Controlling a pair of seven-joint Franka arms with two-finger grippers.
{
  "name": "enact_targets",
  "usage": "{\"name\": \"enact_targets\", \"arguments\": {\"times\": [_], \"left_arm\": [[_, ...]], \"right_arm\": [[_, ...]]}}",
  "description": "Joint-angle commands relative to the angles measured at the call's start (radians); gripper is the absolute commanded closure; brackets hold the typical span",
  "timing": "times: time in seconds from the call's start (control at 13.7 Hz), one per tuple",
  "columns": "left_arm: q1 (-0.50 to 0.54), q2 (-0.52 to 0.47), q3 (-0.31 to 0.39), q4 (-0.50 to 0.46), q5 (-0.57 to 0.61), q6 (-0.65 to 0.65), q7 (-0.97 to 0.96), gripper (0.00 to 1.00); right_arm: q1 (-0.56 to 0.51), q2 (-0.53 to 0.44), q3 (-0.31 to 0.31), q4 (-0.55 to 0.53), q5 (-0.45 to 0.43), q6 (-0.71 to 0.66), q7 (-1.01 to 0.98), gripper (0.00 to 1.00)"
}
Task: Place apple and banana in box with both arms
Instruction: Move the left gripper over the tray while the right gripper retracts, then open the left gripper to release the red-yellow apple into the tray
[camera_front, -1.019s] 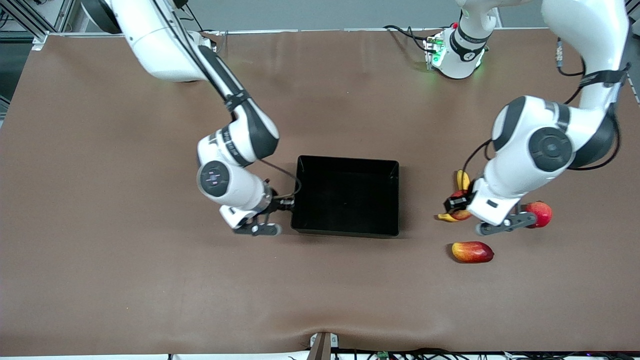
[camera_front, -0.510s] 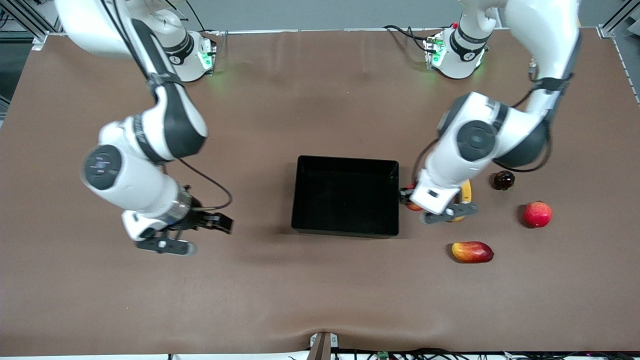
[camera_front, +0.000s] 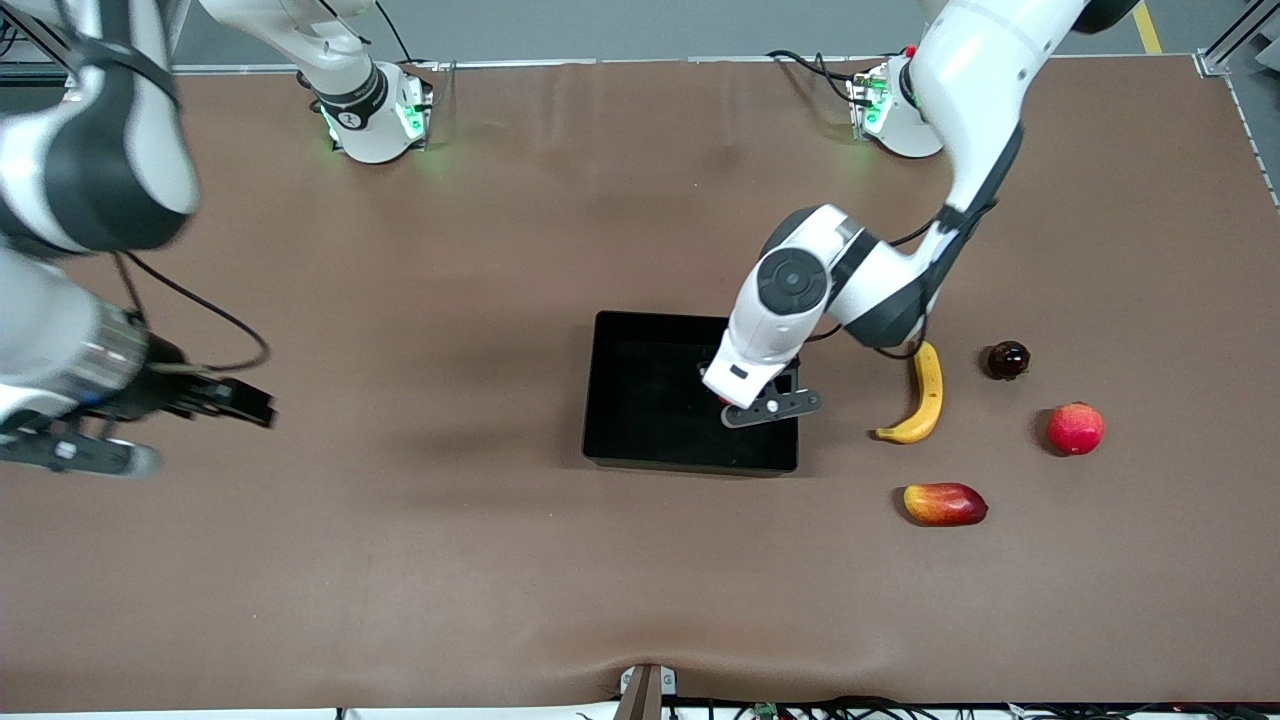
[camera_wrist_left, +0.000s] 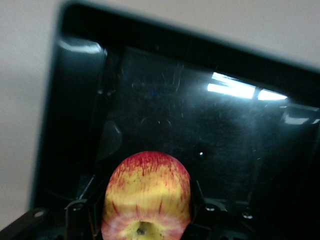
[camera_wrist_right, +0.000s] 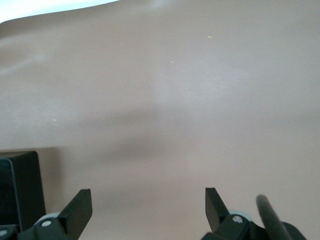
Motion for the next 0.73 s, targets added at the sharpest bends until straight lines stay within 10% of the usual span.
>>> {"name": "enact_targets", "arguments": {"times": [0.0, 0.36, 0.44, 0.51, 0.66], "left_arm": [[-0.024, 0.047, 0.003, -0.012, 0.027, 0.027, -0.012, 1.00], [-0.027, 0.095, 0.003, -0.031, 0.059, 0.029, -0.001, 1.00], [-0.030, 0.101, 0.003, -0.031, 0.060, 0.027, -0.001, 0.63], [-0.036, 0.099, 0.003, -0.028, 0.066, 0.027, -0.003, 0.01], [-0.038, 0.078, 0.003, -0.016, 0.073, 0.018, -0.008, 0.00]], "right_arm": [[-0.040, -0.086, 0.017, -0.027, -0.028, -0.060, -0.128, 0.00], [-0.112, -0.287, 0.009, -0.145, -0.028, -0.130, -0.172, 0.00], [-0.121, -0.307, 0.011, -0.144, -0.025, -0.156, -0.170, 0.00], [-0.118, -0.330, 0.014, -0.144, -0.017, -0.176, -0.172, 0.00], [-0.106, -0.384, 0.019, -0.148, -0.031, -0.201, -0.172, 0.00]]}}
